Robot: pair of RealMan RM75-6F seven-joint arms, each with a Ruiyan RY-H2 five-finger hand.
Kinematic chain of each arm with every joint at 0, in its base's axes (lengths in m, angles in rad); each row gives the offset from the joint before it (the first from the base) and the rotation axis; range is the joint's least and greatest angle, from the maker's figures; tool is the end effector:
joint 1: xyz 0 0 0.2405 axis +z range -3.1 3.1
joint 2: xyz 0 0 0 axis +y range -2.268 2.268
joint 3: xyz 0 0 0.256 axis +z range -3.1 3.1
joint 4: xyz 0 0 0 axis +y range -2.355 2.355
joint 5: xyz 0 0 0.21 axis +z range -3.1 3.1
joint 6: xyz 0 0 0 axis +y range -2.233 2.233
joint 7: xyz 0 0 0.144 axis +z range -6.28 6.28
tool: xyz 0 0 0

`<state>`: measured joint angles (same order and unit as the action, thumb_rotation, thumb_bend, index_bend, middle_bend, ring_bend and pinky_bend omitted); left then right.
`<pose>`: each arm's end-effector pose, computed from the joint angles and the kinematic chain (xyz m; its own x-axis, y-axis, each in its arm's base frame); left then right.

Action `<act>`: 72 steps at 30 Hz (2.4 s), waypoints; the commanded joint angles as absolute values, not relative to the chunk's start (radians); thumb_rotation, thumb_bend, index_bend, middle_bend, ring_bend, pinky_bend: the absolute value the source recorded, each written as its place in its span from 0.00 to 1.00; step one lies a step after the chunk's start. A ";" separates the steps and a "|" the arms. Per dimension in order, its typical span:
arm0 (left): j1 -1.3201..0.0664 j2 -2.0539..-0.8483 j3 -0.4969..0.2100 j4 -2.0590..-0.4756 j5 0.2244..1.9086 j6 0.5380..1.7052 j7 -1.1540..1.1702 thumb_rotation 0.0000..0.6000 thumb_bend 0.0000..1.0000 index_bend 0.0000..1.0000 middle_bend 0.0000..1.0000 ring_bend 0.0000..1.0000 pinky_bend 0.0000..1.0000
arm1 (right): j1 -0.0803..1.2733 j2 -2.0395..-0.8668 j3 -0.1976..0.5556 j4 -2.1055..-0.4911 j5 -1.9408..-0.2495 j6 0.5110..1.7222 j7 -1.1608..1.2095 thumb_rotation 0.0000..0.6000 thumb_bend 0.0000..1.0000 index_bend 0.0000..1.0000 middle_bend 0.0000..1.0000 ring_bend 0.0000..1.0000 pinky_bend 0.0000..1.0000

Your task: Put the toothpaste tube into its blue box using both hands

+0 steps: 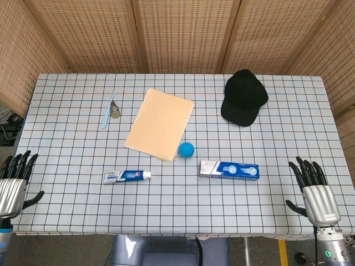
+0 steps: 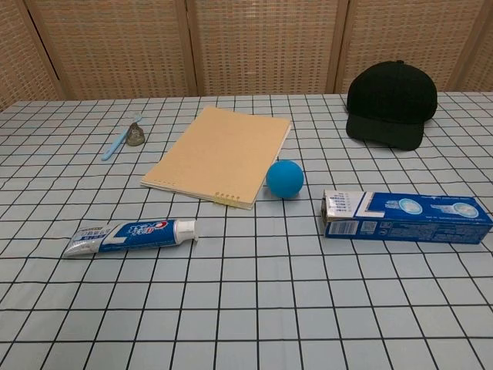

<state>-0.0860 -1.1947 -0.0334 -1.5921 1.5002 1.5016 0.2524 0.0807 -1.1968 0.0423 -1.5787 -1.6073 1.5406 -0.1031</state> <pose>-0.3081 0.1777 0.1364 0.5680 0.0032 0.8231 0.8230 -0.0121 -0.5679 -0.2945 -0.1771 0.1378 0.4503 0.0523 0.8913 -0.8849 -0.1070 0.4533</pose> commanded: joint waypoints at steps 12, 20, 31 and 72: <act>-0.086 -1.191 -0.035 -1.590 1.506 1.507 0.234 1.00 0.20 0.00 0.00 0.00 0.00 | 0.083 -1.207 0.043 -1.569 -1.617 1.547 -0.101 1.00 0.12 0.03 0.00 0.00 0.00; -0.093 -1.196 -0.037 -1.583 1.499 1.493 0.235 1.00 0.21 0.00 0.00 0.00 0.00 | 0.085 -1.216 0.046 -1.563 -1.617 1.548 -0.106 1.00 0.12 0.03 0.00 0.00 0.00; -0.094 -1.197 -0.028 -1.584 1.524 1.500 0.229 1.00 0.22 0.03 0.00 0.00 0.00 | 0.084 -1.214 0.045 -1.559 -1.616 1.551 -0.092 1.00 0.12 0.04 0.00 0.00 0.00; -0.415 -1.629 -0.173 -1.691 1.017 1.216 0.886 1.00 0.24 0.33 0.00 0.00 0.09 | 0.091 -1.218 0.035 -1.569 -1.619 1.532 -0.088 1.00 0.12 0.05 0.00 0.00 0.00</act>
<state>-0.3991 -1.5996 -0.1663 -1.6836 1.0466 1.2084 0.8665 0.0906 -1.2180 0.0356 -1.5680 -1.6179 1.5311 -0.0887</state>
